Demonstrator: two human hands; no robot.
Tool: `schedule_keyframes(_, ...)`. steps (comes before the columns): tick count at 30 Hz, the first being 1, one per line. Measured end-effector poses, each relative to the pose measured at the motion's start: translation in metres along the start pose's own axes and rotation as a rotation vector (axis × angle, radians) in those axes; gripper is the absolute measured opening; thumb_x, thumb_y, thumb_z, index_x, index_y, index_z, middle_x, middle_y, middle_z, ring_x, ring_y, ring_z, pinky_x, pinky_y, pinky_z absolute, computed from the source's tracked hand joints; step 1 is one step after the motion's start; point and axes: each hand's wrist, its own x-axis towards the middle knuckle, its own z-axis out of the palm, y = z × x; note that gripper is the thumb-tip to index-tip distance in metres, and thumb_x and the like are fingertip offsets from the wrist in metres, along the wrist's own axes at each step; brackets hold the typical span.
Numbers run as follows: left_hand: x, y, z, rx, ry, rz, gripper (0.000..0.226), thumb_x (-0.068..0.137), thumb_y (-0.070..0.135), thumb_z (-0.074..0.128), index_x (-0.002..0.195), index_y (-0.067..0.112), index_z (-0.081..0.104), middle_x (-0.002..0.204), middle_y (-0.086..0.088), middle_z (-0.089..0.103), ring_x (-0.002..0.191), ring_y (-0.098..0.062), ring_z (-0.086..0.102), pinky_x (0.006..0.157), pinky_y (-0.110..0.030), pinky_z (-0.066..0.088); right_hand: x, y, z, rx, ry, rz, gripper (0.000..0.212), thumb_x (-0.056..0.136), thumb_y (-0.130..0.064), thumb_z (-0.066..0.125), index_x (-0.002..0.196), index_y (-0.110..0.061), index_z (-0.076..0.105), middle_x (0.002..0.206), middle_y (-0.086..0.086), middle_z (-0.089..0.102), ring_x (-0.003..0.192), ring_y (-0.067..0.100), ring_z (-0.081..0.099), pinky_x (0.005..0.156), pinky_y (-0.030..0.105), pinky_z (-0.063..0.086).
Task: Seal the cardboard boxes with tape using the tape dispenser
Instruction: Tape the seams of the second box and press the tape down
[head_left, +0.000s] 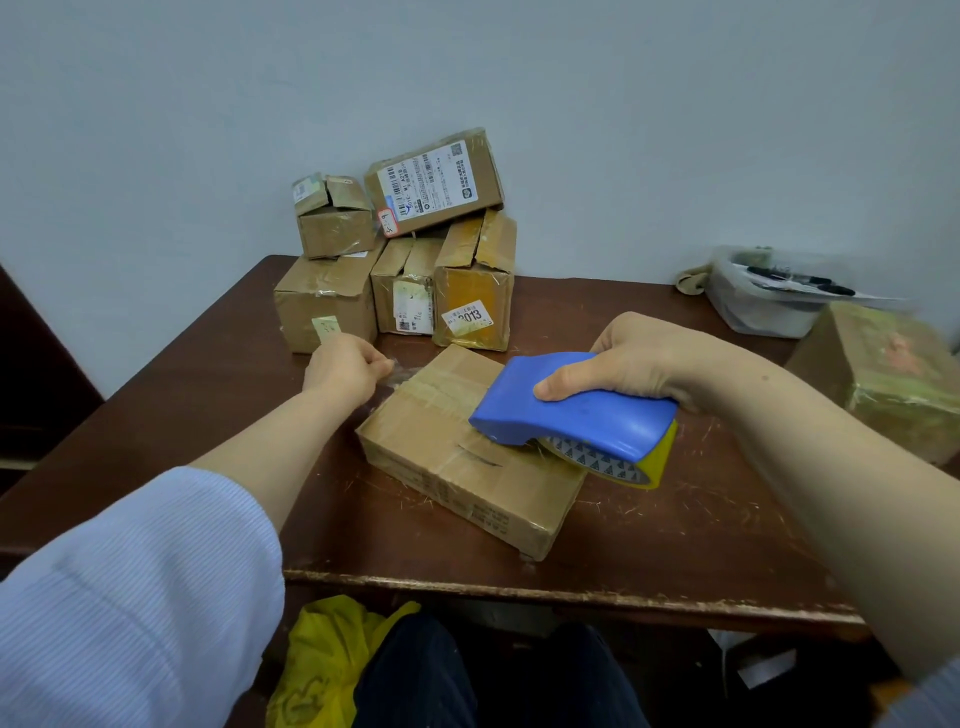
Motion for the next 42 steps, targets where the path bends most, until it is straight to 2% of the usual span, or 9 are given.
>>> schedule_keyframes(15, 0.001, -0.004, 0.004, 0.333, -0.146, 0.165, 0.026, 0.094, 0.035, 0.054, 0.101, 0.017, 0.072, 0.102, -0.008, 0.069, 0.101, -0.029, 0.06, 0.085, -0.039, 0.049, 0.004, -0.005, 0.0, -0.042, -0.024, 0.024, 0.05, 0.064, -0.052, 0.079, 0.071, -0.008, 0.057, 0.072, 0.009, 0.055, 0.062, 0.023, 0.051, 0.06, 0.029, 0.038)
schedule_keyframes(18, 0.003, -0.001, 0.004, 0.399, -0.129, 0.107, 0.065, 0.092, 0.046, 0.055, 0.148, 0.027, 0.028, 0.108, -0.003, 0.061, 0.106, -0.031, 0.058, 0.078, -0.037, 0.049, 0.003, -0.005, 0.0, -0.048, -0.02, 0.026, 0.049, 0.064, -0.053, 0.079, 0.07, -0.009, 0.056, 0.072, 0.008, 0.054, 0.062, 0.022, 0.05, 0.058, 0.028, 0.037)
schedule_keyframes(21, 0.002, 0.002, 0.001, 0.429, -0.117, 0.087, 0.094, 0.087, 0.054, 0.057, 0.148, 0.041, -0.013, 0.125, -0.012, 0.054, 0.113, -0.033, 0.051, 0.08, -0.04, 0.047, 0.002, -0.005, 0.001, -0.049, -0.018, 0.025, 0.049, 0.065, -0.052, 0.078, 0.073, -0.008, 0.059, 0.074, 0.008, 0.056, 0.062, 0.021, 0.052, 0.058, 0.028, 0.038)
schedule_keyframes(23, 0.001, 0.0, -0.002, 0.529, -0.087, 0.089, 0.096, 0.083, 0.058, 0.059, 0.148, 0.042, -0.009, 0.138, -0.017, 0.039, 0.125, -0.036, 0.037, 0.092, -0.044, 0.042, 0.002, -0.004, 0.001, -0.042, -0.018, 0.024, 0.05, 0.065, -0.052, 0.079, 0.076, -0.008, 0.06, 0.076, 0.009, 0.056, 0.064, 0.022, 0.052, 0.06, 0.028, 0.038)
schedule_keyframes(25, -0.003, -0.002, -0.002, 0.523, 0.004, 0.112, 0.077, 0.087, 0.049, 0.059, 0.15, 0.035, 0.017, 0.138, -0.019, 0.034, 0.126, -0.037, 0.036, 0.095, -0.046, 0.04, 0.002, -0.004, 0.001, -0.04, -0.014, 0.023, 0.051, 0.063, -0.053, 0.079, 0.078, -0.008, 0.06, 0.077, 0.009, 0.056, 0.066, 0.023, 0.051, 0.062, 0.029, 0.038)
schedule_keyframes(29, -0.008, 0.006, 0.003, 0.164, 0.11, 0.122, 0.026, 0.095, 0.025, 0.049, 0.104, 0.016, 0.071, 0.104, -0.009, 0.066, 0.097, -0.034, 0.059, 0.071, -0.036, 0.047, 0.002, -0.003, 0.0, -0.044, -0.015, 0.022, 0.05, 0.064, -0.053, 0.078, 0.077, -0.008, 0.061, 0.077, 0.008, 0.058, 0.065, 0.022, 0.053, 0.061, 0.029, 0.04)
schedule_keyframes(32, -0.017, 0.021, 0.009, 0.123, -0.064, 0.101, 0.036, 0.095, 0.039, 0.052, 0.077, 0.013, 0.07, 0.071, -0.003, 0.062, 0.078, -0.025, 0.058, 0.061, -0.029, 0.039, 0.0, -0.001, -0.001, -0.017, -0.016, 0.017, 0.05, 0.064, -0.053, 0.078, 0.076, -0.008, 0.061, 0.077, 0.01, 0.058, 0.067, 0.023, 0.053, 0.062, 0.03, 0.039)
schedule_keyframes(37, -0.019, 0.028, 0.021, 0.157, -0.09, 0.072, 0.044, 0.096, 0.043, 0.048, 0.084, 0.006, 0.07, 0.073, -0.006, 0.06, 0.077, -0.027, 0.059, 0.061, -0.03, 0.038, -0.004, 0.008, -0.001, 0.028, 0.0, 0.012, 0.048, 0.064, -0.053, 0.078, 0.074, -0.008, 0.061, 0.076, 0.011, 0.058, 0.067, 0.024, 0.053, 0.062, 0.03, 0.039)
schedule_keyframes(42, -0.019, 0.048, 0.02, 0.232, -0.11, 0.073, 0.052, 0.095, 0.051, 0.044, 0.066, 0.009, 0.054, 0.063, -0.005, 0.044, 0.058, -0.022, 0.044, 0.048, -0.032, 0.029, -0.005, 0.018, -0.003, 0.077, 0.01, 0.027, 0.045, 0.065, -0.05, 0.079, 0.068, -0.01, 0.06, 0.075, 0.01, 0.058, 0.064, 0.023, 0.053, 0.061, 0.03, 0.039)
